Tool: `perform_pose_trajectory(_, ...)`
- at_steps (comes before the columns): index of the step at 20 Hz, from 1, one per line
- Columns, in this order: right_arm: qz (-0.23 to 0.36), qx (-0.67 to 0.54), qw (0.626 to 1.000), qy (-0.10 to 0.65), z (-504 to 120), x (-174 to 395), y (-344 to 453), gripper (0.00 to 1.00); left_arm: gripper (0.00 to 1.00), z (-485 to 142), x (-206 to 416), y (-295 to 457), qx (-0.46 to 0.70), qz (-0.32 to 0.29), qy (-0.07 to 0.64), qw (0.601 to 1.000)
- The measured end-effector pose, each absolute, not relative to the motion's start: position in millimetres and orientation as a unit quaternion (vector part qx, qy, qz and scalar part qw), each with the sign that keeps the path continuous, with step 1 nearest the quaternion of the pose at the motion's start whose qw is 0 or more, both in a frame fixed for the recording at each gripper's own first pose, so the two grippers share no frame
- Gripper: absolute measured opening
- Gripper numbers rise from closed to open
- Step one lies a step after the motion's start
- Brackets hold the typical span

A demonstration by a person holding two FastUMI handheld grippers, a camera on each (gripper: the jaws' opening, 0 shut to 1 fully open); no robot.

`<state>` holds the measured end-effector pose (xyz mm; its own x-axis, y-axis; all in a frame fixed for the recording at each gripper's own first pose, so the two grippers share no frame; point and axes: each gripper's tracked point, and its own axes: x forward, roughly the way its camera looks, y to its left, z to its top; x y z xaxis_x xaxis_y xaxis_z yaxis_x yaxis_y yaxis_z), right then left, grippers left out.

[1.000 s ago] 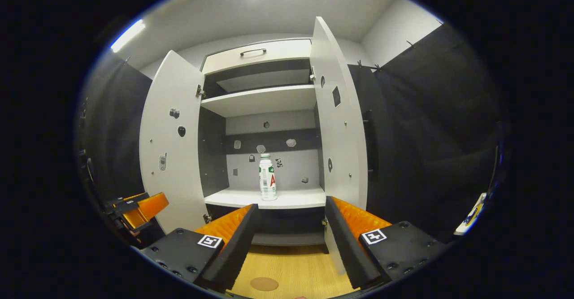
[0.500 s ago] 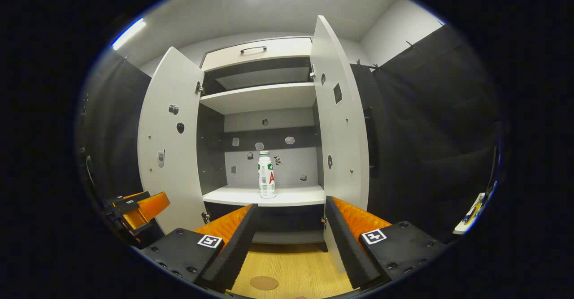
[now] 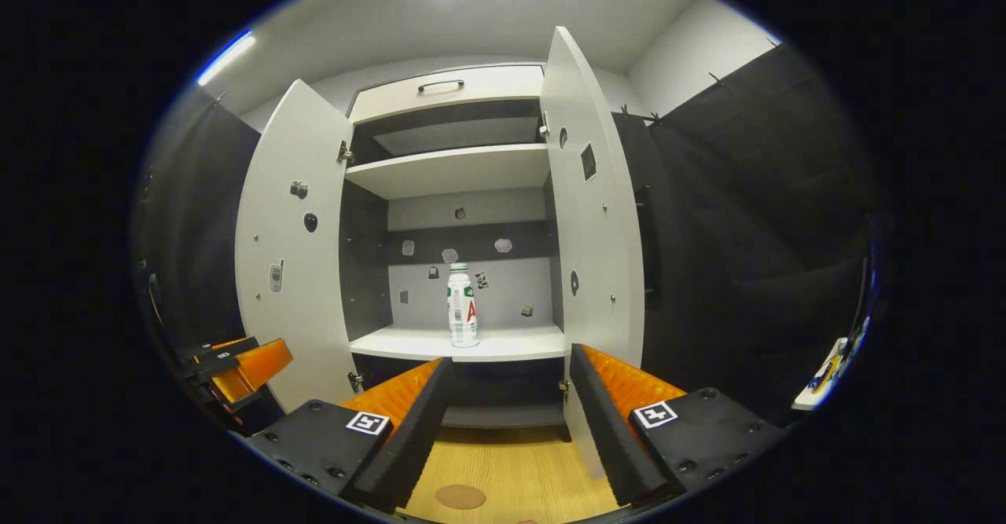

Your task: Grasp the bottle in the cabinet with the left hand and place it on the coaster, then close the right door with the right hand and the left door with the left hand.

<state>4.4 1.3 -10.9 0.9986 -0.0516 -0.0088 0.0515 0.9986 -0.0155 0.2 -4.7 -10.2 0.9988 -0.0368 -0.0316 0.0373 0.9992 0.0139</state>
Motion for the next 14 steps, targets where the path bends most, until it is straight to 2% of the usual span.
perform_pose_trajectory(9, -0.032, 0.009, 0.999, 0.001, -12.0, 3.0, 2.0, 0.97, 0.95, -7.6, 3.1, -7.2, 0.01, -0.021, 0.009, 1.0)
perform_pose_trajectory(14, -0.037, 0.041, 0.998, 0.006, -15.4, 0.1, -14.0, 0.97, 0.95, -5.8, 27.1, -33.1, 0.003, -0.055, 0.014, 0.998)
